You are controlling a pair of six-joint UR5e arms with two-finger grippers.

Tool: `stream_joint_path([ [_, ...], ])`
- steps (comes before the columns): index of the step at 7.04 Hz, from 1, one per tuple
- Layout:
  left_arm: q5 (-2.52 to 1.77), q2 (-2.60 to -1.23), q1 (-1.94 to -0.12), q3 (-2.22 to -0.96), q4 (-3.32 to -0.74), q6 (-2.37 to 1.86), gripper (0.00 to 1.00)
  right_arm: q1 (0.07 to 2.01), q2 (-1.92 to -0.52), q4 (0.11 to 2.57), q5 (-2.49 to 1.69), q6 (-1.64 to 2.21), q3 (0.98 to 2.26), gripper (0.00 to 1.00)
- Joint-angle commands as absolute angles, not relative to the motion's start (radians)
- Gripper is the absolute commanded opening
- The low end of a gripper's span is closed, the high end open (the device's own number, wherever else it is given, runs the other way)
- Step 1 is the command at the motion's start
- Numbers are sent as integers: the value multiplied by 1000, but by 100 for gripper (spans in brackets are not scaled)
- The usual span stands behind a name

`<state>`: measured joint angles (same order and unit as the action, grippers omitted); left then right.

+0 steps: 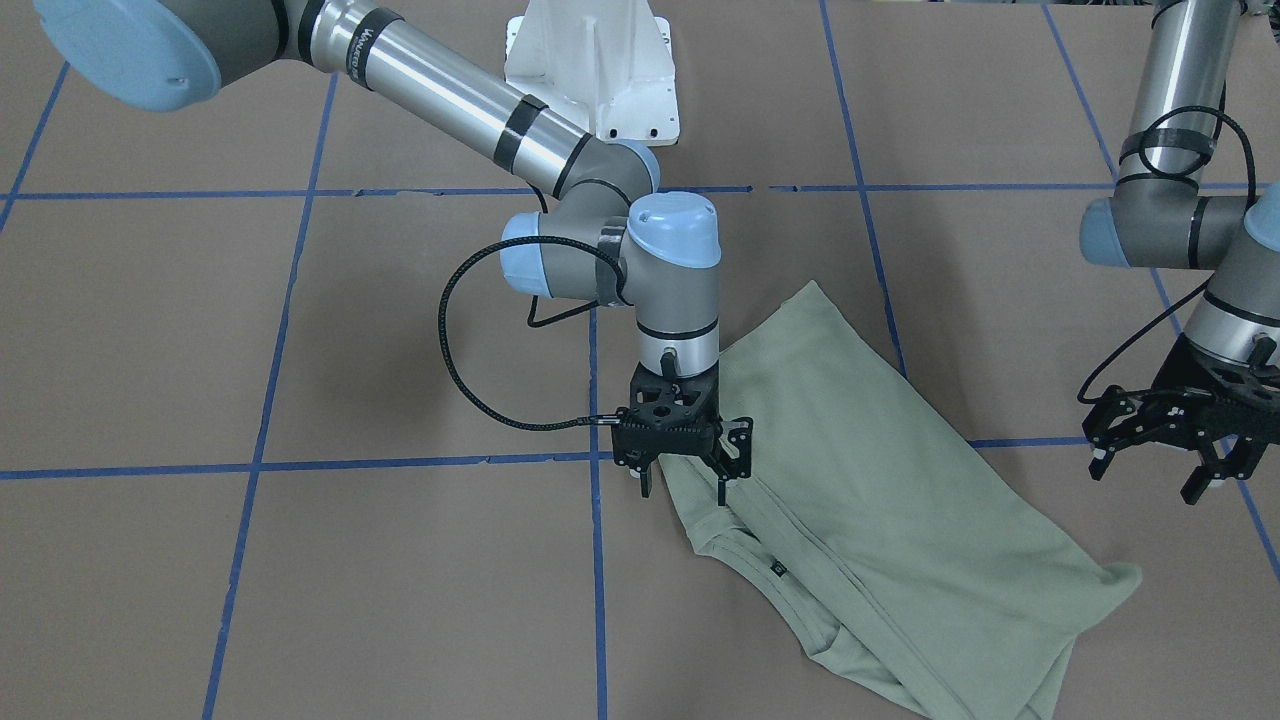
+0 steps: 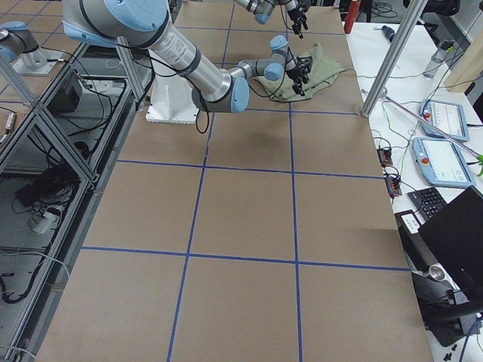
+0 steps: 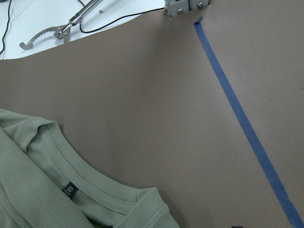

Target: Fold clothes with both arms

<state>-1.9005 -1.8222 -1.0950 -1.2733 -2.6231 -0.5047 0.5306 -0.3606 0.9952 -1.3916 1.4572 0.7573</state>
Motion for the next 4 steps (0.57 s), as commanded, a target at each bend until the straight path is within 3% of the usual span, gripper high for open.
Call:
stream_joint_path([
  [1, -1901, -1818, -1095, -1276, -2623, -505, 100, 508, -350, 982, -1345, 1392, 704, 81],
  [4, -1902, -1818, -1095, -1276, -2623, -505, 100, 486, -350, 982, -1328, 1391, 690, 71],
])
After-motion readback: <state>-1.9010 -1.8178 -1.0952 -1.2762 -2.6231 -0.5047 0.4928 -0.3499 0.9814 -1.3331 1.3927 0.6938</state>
